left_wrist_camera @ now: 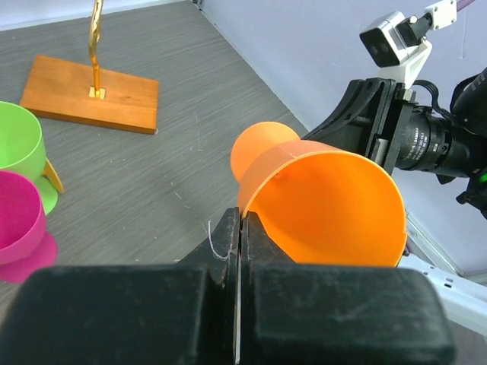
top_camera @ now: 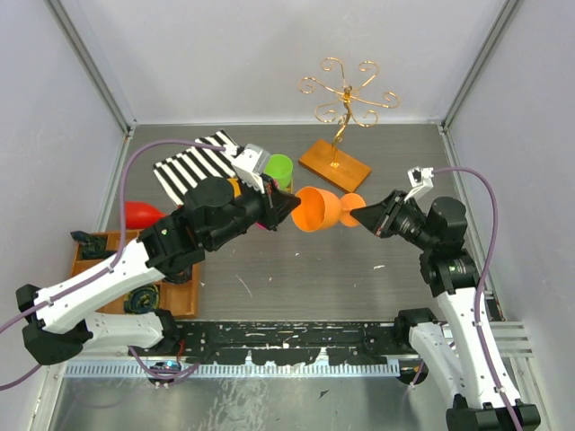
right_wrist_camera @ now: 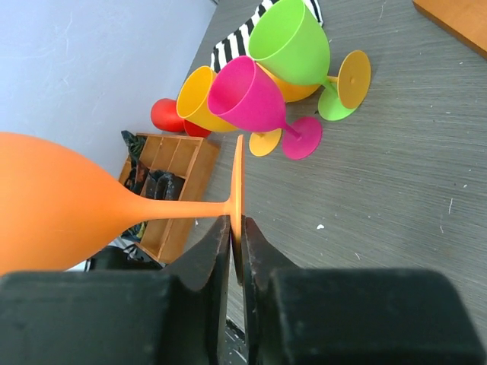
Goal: Place the wine glass upside down on the wine glass rack
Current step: Adjust the wine glass.
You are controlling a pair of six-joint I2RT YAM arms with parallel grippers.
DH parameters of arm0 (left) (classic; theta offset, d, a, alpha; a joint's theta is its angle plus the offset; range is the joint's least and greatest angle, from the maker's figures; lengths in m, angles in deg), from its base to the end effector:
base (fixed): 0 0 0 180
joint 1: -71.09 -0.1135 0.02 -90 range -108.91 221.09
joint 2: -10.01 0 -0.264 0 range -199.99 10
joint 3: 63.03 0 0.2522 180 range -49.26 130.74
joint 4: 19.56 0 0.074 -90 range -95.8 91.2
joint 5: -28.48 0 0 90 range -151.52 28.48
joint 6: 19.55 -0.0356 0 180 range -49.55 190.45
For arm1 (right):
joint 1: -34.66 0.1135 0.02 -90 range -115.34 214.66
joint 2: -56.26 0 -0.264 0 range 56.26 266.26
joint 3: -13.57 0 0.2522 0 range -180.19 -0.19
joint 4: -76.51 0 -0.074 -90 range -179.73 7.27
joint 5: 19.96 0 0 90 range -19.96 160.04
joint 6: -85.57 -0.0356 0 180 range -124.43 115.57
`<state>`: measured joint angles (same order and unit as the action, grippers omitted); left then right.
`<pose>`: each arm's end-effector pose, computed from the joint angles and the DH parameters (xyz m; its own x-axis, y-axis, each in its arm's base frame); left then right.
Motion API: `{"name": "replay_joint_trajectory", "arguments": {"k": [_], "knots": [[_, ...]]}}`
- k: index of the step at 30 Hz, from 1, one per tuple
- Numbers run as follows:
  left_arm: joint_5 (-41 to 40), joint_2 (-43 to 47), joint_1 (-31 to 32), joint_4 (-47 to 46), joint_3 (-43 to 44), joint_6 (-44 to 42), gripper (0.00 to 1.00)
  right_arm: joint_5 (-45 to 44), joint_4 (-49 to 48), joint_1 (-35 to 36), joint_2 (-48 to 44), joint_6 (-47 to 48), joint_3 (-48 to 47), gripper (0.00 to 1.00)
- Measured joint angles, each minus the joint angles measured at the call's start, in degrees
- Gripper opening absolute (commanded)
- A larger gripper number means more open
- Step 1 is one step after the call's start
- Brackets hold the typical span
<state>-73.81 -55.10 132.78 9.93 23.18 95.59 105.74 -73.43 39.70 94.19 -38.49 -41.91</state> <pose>0.1261 -0.2181 0.4279 -0.3857 -0.1593 -0.9088 0.6589 0.6419 -0.3922 0.1503 0.0341 0.3295 -0.5365 0.4093 -0.7380 -0.4084 0.6394 0.6515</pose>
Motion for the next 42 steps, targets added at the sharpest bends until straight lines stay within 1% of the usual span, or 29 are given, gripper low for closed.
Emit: {"name": "replay_joint_trajectory", "arguments": {"k": [1,4,7,11,14,17,19,22,29,33,39,42], "knots": [[-0.02,0.0,0.02,0.0,0.0,0.0,0.02,0.24,-0.22,-0.02,-0.02,0.04,0.0,0.06],[-0.31,0.02,-0.02,0.0,0.0,-0.04,0.15,0.68,-0.76,-0.02,0.09,0.11,0.0,0.01],[-0.5,0.24,-0.07,0.0,-0.02,-0.31,0.29,1.05,-1.07,-0.02,0.31,0.35,-0.07,0.0],[-0.72,1.51,-0.04,0.22,-0.37,-0.79,0.45,0.22,-0.35,-0.02,0.68,1.75,-0.52,0.0],[-0.94,3.45,-0.02,0.76,-0.46,-1.18,0.55,-2.67,1.49,-0.02,0.74,3.89,-1.57,0.0],[-1.49,6.45,0.02,1.84,-0.48,-2.08,0.61,-6.73,3.58,-0.02,0.81,5.49,-2.69,0.0],[-2.1,8.74,0.02,2.67,-0.61,-2.82,0.65,-10.25,5.35,-0.02,0.76,6.88,-3.76,0.0],[-3.69,12.52,0.02,4.57,-1.49,-3.96,0.69,-12.72,6.21,-0.02,0.55,8.52,-4.42,0.0],[-8.22,20.76,0.02,12.17,-3.04,-6.75,0.78,-16.79,5.79,-0.02,-0.96,13.77,-4.35,0.0],[-9.94,23.12,0.02,16.15,-3.1,-8.35,0.8,-16.48,2.29,-0.02,-3.41,14.64,-2.05,0.0],[-10.84,23.85,0.02,19.98,-3.1,-11.28,0.84,-12.2,-3.61,0.04,-4.52,14.95,-0.37,0.0],[-10.8,24.2,0.02,21.07,-3.13,-12.81,0.84,-11.15,-4.9,2.01,-4.15,17.14,-0.52,0.0]]}}
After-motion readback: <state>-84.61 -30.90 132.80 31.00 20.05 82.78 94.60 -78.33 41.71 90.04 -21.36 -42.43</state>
